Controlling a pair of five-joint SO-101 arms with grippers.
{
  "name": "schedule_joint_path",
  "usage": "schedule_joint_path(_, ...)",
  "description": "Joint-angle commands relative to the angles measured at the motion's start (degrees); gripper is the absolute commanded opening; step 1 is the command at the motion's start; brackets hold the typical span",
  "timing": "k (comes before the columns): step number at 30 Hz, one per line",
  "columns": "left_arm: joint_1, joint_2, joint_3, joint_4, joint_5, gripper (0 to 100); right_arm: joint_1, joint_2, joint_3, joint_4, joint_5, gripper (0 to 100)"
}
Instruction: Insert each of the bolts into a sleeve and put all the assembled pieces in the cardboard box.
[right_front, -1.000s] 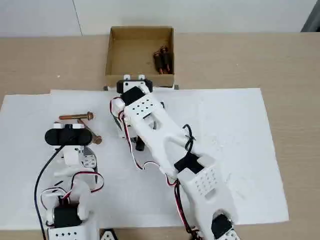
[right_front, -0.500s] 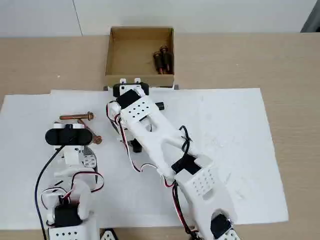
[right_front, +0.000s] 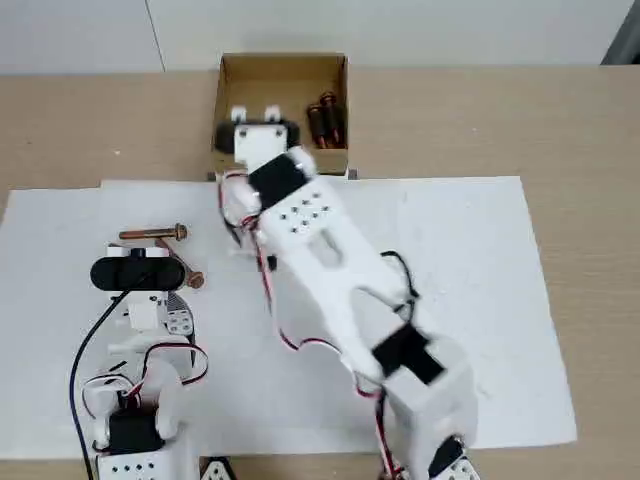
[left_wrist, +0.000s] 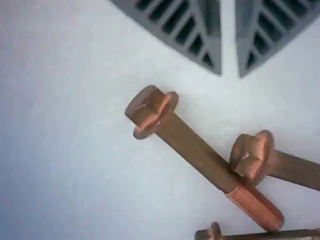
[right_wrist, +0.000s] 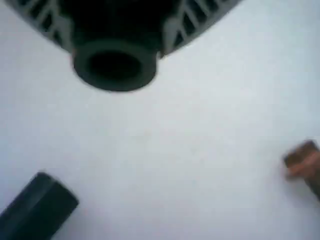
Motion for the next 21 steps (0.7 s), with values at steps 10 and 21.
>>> schedule_joint_path(10, -0.26, -0.70, -0.40, -0.26, 0.26, 1, 16.75, -27.21, -0.35, 2.07, 5.54, 0.3)
schedule_joint_path(21, -0.35, -0.70, -0.48, -0.26, 0.26, 1, 27.47, -59.21, 39.82, -0.31, 5.71, 0.3)
